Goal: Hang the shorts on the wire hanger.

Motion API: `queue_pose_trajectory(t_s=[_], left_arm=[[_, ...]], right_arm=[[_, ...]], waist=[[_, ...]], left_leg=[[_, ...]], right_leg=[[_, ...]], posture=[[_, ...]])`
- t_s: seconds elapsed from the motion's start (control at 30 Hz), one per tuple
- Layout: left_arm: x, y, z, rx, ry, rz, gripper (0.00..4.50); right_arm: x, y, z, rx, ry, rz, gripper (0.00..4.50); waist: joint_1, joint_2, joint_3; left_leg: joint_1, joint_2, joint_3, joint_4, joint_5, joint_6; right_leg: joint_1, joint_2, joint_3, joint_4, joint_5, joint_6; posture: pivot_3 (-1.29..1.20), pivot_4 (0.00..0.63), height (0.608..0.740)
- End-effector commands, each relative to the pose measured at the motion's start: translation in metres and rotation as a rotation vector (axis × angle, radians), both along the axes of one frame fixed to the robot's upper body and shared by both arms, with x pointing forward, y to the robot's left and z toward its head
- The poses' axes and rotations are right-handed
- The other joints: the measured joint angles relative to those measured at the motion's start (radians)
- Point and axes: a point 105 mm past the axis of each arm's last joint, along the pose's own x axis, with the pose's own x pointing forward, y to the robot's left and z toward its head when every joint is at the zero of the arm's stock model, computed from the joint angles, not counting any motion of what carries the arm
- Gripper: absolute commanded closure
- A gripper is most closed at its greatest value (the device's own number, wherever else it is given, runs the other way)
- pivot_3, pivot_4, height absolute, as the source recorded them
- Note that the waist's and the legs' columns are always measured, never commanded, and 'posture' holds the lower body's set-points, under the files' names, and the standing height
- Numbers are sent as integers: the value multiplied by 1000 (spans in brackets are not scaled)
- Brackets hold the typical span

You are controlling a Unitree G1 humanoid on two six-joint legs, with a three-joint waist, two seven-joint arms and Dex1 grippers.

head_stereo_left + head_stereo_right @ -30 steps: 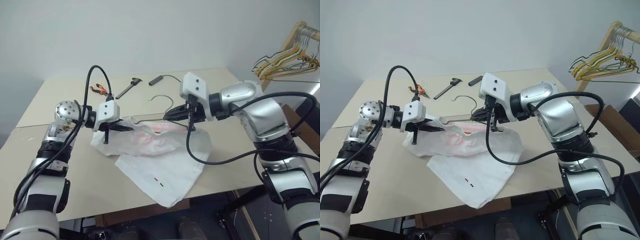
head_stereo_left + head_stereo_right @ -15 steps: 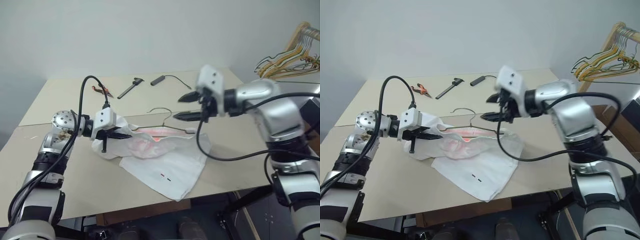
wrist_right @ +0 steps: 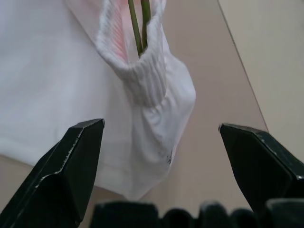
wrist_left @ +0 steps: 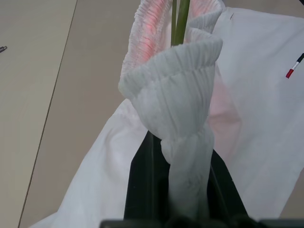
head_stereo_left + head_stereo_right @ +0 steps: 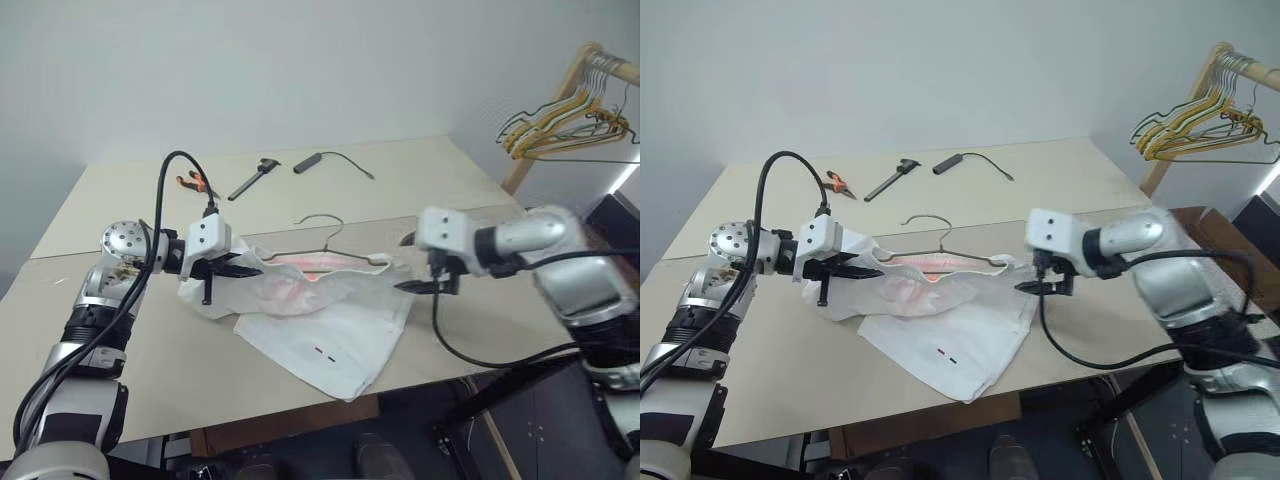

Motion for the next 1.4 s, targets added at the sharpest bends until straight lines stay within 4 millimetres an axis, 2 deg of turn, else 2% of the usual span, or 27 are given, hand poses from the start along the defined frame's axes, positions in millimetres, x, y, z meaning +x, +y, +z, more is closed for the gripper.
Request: queue_pose_trajectory(t_s=[0.03,0.13,0.33,0.37,0.4,0.53,0.67,0.87,1.03,1.2,1.27,1.4], left_arm=[[3,-2,20,-30,-65,-6,4487],[2,-3,19,-30,-67,-8,4487],[-2,-5,15,-22,-60,-25,4487],[-2,-6,15,-20,-59,-31,4487],[-3,-7,14,-16,-54,-39,4487],[-4,-12,15,-27,-40,-64,3366],[0,-15,23,-62,-61,-61,2067],[2,-10,47,-162,-110,-42,113],[7,0,62,-209,-216,29,48],[20,8,99,-448,-310,208,48],[19,2,117,-573,-292,244,48],[1,-34,137,-774,-195,227,48]], right_arm=[[13,10,8,3,-51,0,959],[9,20,8,34,-6,53,2031],[-4,25,10,72,72,130,4235],[-6,26,11,85,94,141,4479],[-9,26,12,97,114,150,4479],[-21,28,15,152,232,178,4500],[-33,25,15,169,341,158,4500],[-42,6,6,230,476,33,4500],[-49,-17,-7,283,511,-116,4500],[-60,-39,-21,374,517,-291,4500],[-62,-47,-24,417,510,-381,4500],[-57,-66,-24,513,454,-590,4500]], waist=[[0,0,0],[5,0,0],[16,0,0],[15,0,0],[15,0,0],[14,0,0],[15,0,0],[16,0,0],[18,0,0],[24,0,0],[27,0,0],[33,-1,0]], left_leg=[[-1,0,0,0,0,0],[-3,0,-1,0,0,0],[-5,-1,-2,0,0,0],[-5,-1,-2,0,0,0],[-5,-1,-2,0,0,0],[-3,-1,-2,0,0,0],[-4,0,-2,1,0,0],[-4,0,-2,2,0,1],[-4,0,-2,2,-1,1],[-4,0,-2,3,-1,1],[-4,0,-2,3,-1,1],[-5,0,-3,4,-1,1]], right_leg=[[-1,0,0,0,0,0],[-1,0,-1,0,0,0],[-1,-2,-3,0,1,1],[-1,-1,-3,0,1,1],[-1,-1,-3,-1,1,1],[-1,-1,-3,-2,1,1],[-1,-1,-3,-1,1,1],[-1,-1,-3,-1,0,1],[-1,-2,-3,-2,0,1],[0,-2,-3,-2,0,1],[0,-3,-3,-2,1,2],[0,-4,-2,-1,2,3]], posture=[[-108,0,740],[-101,0,740],[-96,0,740],[-98,0,740],[-100,0,740],[-107,0,740],[-113,0,740],[-113,0,740],[-117,0,740],[-134,0,740],[-142,0,740],[-153,0,740]])
